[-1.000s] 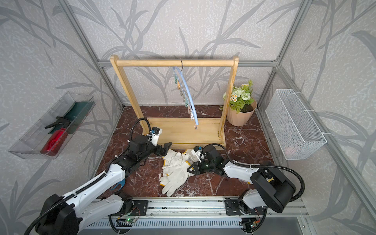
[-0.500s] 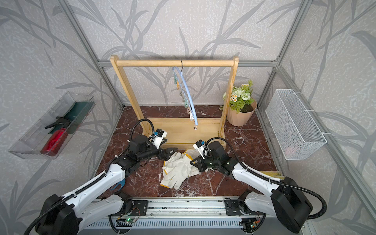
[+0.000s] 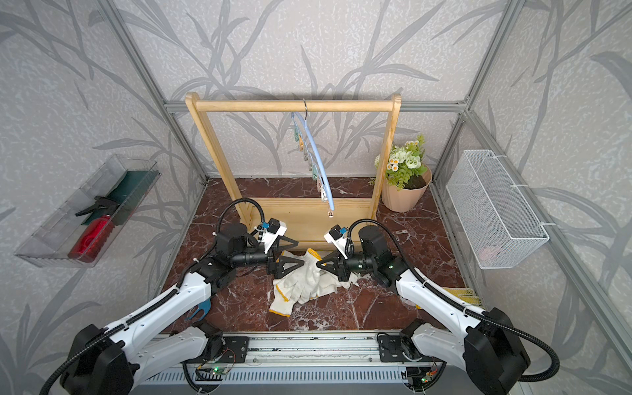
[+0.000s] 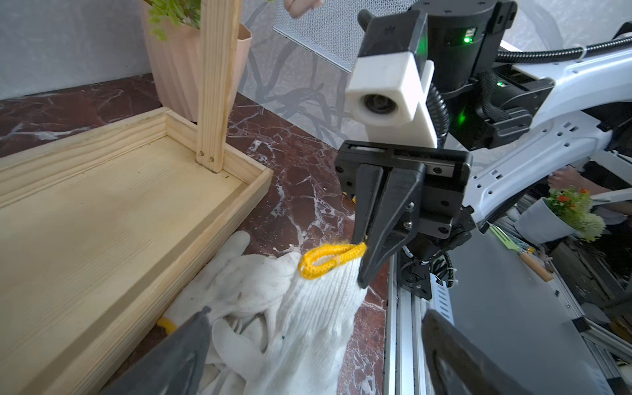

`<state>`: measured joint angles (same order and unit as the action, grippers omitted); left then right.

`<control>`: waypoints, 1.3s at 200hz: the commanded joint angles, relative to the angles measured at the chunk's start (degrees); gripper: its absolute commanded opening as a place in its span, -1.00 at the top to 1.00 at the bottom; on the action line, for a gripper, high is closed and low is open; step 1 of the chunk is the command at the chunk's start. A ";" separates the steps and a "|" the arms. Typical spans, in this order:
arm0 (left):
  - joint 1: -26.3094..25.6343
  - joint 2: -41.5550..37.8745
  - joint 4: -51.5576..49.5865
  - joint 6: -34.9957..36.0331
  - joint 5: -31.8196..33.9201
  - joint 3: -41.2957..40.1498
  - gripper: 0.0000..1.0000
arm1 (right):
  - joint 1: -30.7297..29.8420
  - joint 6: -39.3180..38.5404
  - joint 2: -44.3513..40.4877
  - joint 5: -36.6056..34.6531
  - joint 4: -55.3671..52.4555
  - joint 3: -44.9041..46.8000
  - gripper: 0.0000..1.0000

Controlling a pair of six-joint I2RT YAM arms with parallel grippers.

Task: Clip the gloves onto a hanger to dry
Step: Pick up the glove from the center of the board.

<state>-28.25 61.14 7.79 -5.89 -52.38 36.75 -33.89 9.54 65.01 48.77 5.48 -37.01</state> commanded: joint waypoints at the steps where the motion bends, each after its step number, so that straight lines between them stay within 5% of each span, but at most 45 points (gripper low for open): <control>1: -0.67 1.46 -0.15 0.60 -4.21 2.41 -0.87 | -0.03 -0.79 1.27 5.30 2.64 -1.61 1.00; 113: -3.38 3.77 -7.63 5.38 -5.11 6.14 -0.37 | -0.03 -0.16 3.28 6.10 7.48 -1.60 1.00; 145: -3.55 3.43 -7.79 5.48 -3.99 6.33 0.26 | 0.08 -0.07 3.37 5.03 8.25 -1.33 1.00; 207: -3.51 2.67 -7.14 4.93 2.10 6.48 0.81 | 0.86 0.44 2.26 2.67 10.32 0.45 1.00; 233: -3.52 1.64 -5.24 3.34 4.43 6.46 1.00 | 1.79 3.56 0.11 -0.36 18.13 5.01 0.45; 260: -3.56 0.00 -2.79 1.52 3.71 6.24 1.00 | 2.69 9.76 -0.54 -2.42 31.59 10.60 0.13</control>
<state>-31.55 63.61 1.34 -2.83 -49.06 41.25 -31.83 13.69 65.52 48.88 23.38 -29.85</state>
